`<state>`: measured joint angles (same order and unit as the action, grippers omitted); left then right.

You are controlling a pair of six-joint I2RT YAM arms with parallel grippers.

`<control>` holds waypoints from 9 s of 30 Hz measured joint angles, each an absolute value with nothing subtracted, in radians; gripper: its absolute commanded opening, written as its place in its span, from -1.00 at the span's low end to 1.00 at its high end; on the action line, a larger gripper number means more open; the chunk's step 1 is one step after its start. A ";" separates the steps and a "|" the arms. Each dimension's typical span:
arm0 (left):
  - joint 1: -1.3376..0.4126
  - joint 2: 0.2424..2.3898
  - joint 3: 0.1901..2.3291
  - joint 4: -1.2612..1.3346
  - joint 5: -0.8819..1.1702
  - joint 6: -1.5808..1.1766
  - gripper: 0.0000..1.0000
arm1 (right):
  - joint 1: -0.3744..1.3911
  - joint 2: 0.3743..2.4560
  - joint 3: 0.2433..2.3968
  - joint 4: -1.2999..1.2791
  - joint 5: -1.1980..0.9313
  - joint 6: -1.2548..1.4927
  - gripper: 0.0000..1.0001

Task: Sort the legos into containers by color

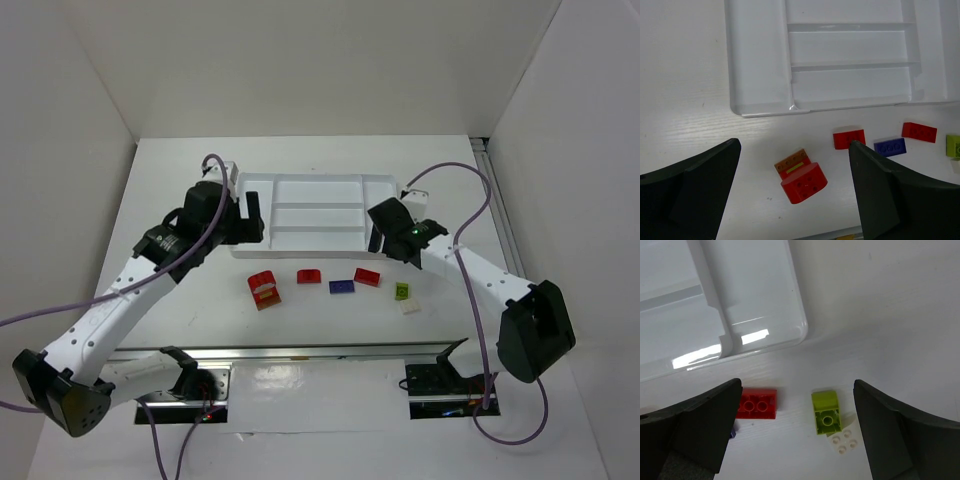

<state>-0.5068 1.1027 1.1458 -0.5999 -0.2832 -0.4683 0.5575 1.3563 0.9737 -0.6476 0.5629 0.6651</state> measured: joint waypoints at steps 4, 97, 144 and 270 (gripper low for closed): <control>-0.507 1.084 1.138 -0.598 -0.307 -0.490 1.00 | 0.567 1.356 0.970 -0.648 0.564 0.673 0.99; -0.507 1.021 1.053 -0.810 -0.271 -0.546 0.94 | 0.537 2.326 2.045 -0.478 0.479 0.370 0.77; -0.507 1.035 1.095 -0.822 -0.384 -0.611 0.94 | 0.905 1.645 0.864 -0.296 0.399 0.655 0.45; -0.521 1.072 1.035 -0.756 -0.212 -0.527 0.81 | 0.376 1.796 1.273 -0.354 0.462 0.510 0.58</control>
<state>-0.5209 1.0718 1.0348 -0.7555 -0.2115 -0.5274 0.3759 1.7962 1.2728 -0.3542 0.4622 0.5102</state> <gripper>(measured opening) 0.903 0.650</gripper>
